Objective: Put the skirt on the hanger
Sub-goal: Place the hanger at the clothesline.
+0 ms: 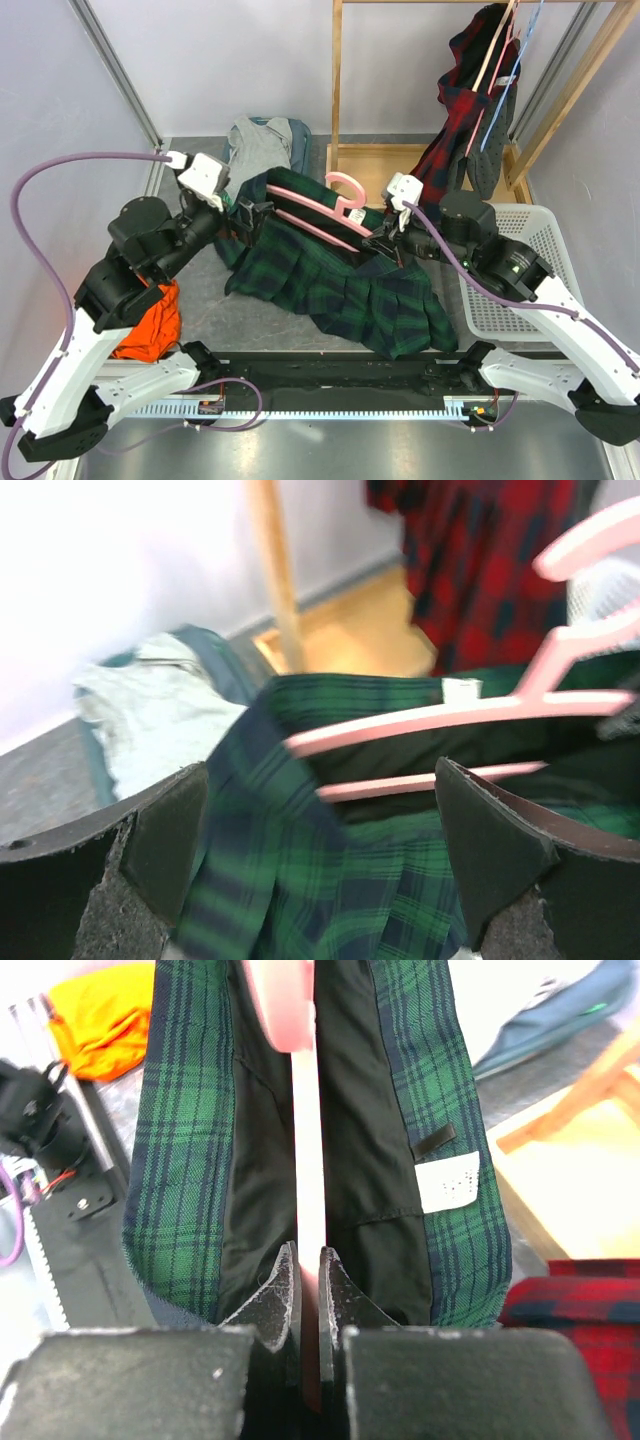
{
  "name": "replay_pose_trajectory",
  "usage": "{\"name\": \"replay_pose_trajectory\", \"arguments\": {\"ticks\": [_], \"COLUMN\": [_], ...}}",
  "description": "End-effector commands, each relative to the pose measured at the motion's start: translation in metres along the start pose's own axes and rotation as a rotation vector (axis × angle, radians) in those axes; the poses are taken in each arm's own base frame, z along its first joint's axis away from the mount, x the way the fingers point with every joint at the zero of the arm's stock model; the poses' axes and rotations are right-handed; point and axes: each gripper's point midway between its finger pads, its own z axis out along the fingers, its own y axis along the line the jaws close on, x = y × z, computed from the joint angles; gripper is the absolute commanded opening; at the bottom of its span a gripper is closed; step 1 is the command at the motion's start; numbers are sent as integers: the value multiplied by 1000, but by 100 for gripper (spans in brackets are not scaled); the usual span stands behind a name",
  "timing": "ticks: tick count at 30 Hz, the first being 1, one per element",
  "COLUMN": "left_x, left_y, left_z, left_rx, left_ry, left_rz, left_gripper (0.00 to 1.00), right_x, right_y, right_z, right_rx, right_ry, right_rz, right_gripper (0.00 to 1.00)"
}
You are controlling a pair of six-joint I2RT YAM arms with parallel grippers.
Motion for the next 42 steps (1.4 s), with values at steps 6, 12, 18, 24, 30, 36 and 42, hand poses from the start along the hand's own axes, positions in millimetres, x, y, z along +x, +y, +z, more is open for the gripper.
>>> {"name": "replay_pose_trajectory", "arguments": {"ticks": [6, 12, 18, 24, 30, 36, 42], "left_x": [-27, -29, -27, -27, -32, -50, -75], "left_y": [41, 42, 40, 31, 27, 11, -3], "left_z": [-12, -10, -4, 9, 21, 40, 62], "left_rx": [-249, -256, -252, -214, -197, -117, -45], "left_ry": [-131, -143, -141, -137, -148, -188, -264], "left_rz": [-137, -154, -168, -176, -184, -227, -262], "left_gripper": [99, 99, 99, 99, 99, 99, 97], "right_x": [-82, -95, -101, -84, -86, -82, -78], "right_y": [-20, -25, -25, -26, -25, -21, -18], "right_z": [-49, -73, -91, -74, -75, -71, -65], "right_rx": [180, 239, 267, 250, 245, 220, 199], "right_ry": [-294, -321, -336, -269, -286, -274, -264], "right_rz": [-21, -10, 3, 37, 45, 50, 59], "right_gripper": [0, 0, 0, 0, 0, 0, 0]}}
